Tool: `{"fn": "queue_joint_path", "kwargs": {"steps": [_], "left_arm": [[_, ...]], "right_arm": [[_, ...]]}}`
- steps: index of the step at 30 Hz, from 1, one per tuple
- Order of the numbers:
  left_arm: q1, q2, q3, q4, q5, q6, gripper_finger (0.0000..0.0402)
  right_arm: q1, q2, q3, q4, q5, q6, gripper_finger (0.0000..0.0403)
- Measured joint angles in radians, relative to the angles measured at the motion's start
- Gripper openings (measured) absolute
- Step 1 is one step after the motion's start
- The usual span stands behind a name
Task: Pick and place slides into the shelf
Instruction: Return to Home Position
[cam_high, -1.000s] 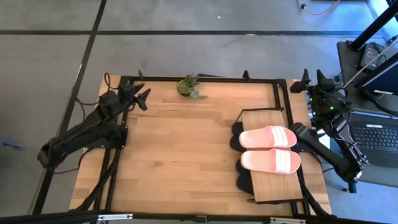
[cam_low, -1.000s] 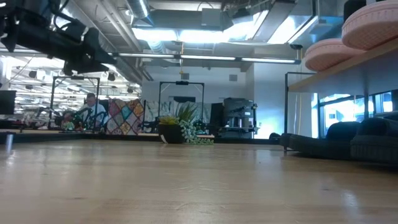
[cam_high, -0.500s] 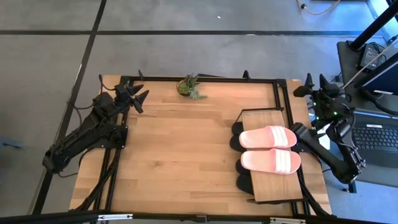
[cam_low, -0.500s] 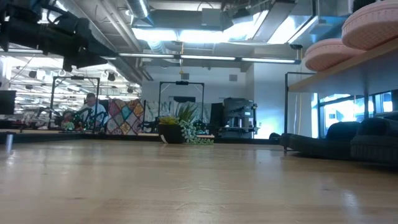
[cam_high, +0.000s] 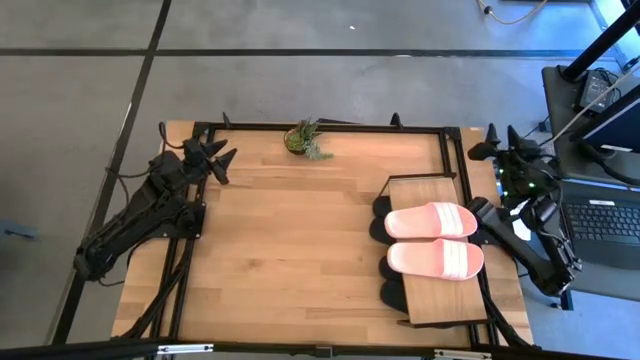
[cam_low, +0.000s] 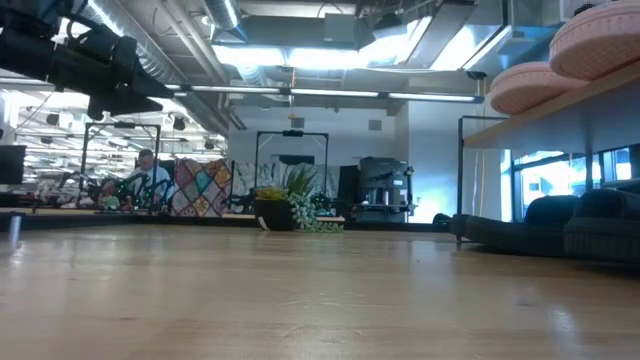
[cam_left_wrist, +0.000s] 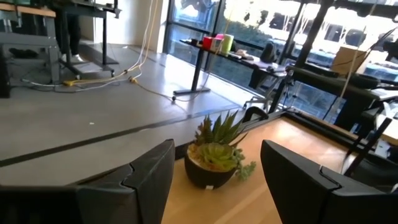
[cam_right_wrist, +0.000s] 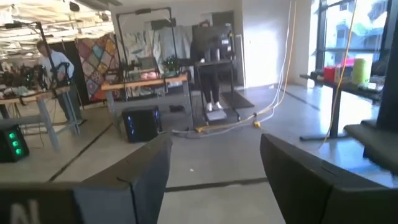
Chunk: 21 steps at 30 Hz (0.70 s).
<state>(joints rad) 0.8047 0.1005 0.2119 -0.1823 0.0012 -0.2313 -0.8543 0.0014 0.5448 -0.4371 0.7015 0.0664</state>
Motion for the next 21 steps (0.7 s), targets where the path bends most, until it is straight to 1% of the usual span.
{"fn": "queue_joint_path", "kwargs": {"steps": [2, 8, 14, 18, 21], "left_arm": [[0.0, -0.002, 0.0, -0.002, 0.0, 0.004, 0.023], [0.0, -0.005, 0.0, -0.032, -0.004, 0.006, 0.023], [0.0, -0.005, 0.0, -0.051, -0.007, 0.012, 0.023], [0.0, -0.01, -0.037, -0.012, -0.007, 0.001, 0.023], [0.0, -0.032, -0.1, 0.066, 0.001, -0.022, 0.023]], "right_arm": [[0.0, 0.001, -0.032, 0.0, -0.006, 0.024, 0.0247], [0.0, 0.001, -0.118, 0.128, -0.01, 0.038, 0.0247], [0.0, 0.001, -0.145, 0.173, -0.018, 0.034, 0.0247], [0.0, 0.001, -0.145, 0.189, -0.018, 0.03, 0.0247], [0.0, 0.001, -0.145, 0.189, -0.018, 0.028, 0.0247]]}}
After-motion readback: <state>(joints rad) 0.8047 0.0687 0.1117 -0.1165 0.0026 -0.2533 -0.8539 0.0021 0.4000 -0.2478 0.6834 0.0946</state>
